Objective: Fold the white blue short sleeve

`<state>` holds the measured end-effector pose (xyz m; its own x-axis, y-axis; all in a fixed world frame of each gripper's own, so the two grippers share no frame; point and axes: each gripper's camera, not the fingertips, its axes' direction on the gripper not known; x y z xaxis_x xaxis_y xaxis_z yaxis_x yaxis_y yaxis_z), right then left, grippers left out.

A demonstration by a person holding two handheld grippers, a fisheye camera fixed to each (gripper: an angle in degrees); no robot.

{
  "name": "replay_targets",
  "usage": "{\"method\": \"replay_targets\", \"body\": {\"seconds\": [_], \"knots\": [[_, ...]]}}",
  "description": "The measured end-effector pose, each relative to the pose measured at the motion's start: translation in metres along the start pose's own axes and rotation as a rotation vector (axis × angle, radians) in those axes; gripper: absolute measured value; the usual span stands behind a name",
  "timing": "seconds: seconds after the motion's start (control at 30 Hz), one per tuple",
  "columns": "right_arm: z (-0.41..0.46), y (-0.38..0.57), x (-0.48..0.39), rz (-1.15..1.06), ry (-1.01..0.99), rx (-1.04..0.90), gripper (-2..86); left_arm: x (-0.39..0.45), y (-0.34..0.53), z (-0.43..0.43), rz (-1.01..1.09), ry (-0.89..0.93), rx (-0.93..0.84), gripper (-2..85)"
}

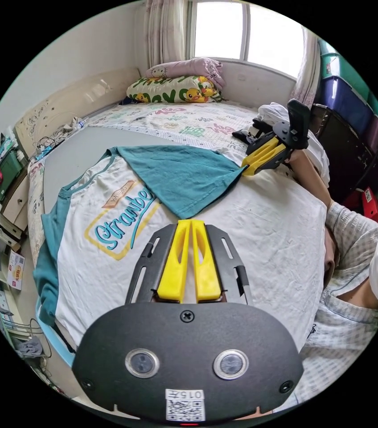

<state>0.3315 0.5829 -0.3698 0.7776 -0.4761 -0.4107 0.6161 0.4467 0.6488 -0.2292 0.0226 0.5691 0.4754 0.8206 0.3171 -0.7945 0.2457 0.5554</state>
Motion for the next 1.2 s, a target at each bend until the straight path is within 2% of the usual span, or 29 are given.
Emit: {"method": "replay_targets", "body": {"seconds": [0.33, 0.53, 0.77, 0.97, 1.2], "knots": [[0.003, 0.008, 0.003, -0.044, -0.082, -0.016, 6.5, 0.011, 0.012, 0.027, 0.007, 0.003, -0.021, -0.2], [-0.006, 0.010, 0.010, -0.019, -0.080, 0.049, 7.6, 0.003, 0.030, 0.030, -0.059, 0.031, 0.077, 0.6], [0.015, 0.001, 0.009, -0.004, -0.039, -0.020, 5.9, 0.009, 0.025, 0.083, -0.028, -0.001, -0.058, 0.2], [0.008, 0.007, 0.015, 0.007, -0.070, -0.008, 5.1, 0.029, 0.054, 0.098, 0.011, -0.074, -0.058, 0.0], [0.010, 0.008, 0.020, 0.020, -0.090, -0.007, 5.1, 0.021, 0.105, 0.105, -0.021, -0.051, -0.047, 0.6]]}}
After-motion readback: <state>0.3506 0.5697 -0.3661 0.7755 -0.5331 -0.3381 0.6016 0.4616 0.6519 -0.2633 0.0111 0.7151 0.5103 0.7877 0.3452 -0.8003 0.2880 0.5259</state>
